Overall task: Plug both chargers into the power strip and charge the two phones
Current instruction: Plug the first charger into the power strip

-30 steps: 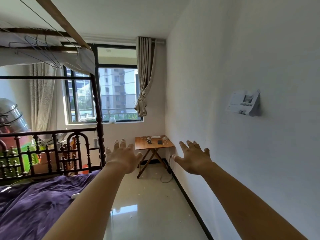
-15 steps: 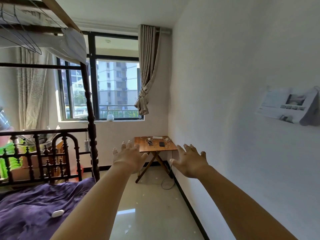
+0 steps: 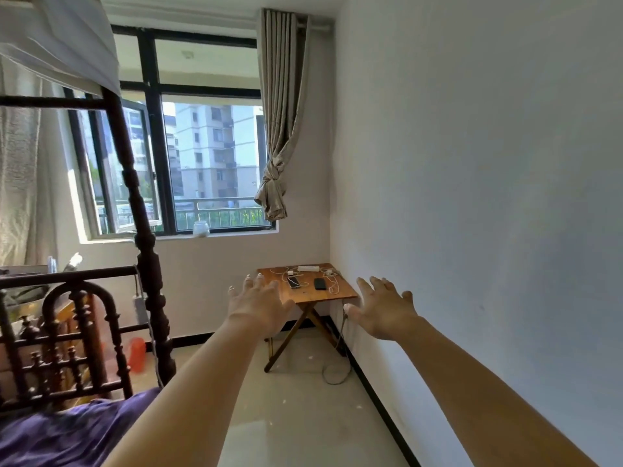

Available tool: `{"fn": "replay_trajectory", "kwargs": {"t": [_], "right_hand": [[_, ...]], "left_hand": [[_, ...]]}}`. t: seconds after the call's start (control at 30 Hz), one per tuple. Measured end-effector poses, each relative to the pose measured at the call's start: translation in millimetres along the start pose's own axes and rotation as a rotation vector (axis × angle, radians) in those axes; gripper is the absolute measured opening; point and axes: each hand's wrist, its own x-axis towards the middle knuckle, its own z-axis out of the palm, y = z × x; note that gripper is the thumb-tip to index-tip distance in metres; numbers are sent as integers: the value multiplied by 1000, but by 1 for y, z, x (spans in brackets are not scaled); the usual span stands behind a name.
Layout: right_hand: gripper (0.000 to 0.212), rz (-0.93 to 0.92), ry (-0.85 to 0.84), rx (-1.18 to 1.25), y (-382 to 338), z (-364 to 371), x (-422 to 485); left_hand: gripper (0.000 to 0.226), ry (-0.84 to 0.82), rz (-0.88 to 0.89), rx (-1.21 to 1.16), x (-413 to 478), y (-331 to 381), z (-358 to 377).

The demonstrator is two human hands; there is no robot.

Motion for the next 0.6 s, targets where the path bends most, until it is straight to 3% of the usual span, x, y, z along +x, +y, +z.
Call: {"fn": "replay_trajectory", "kwargs": {"t": [0.6], "right_hand": [[66,-5,-53,-40,42,107,403]], "left_hand": [[64,-54,-16,-32,407,-12,104]]}}
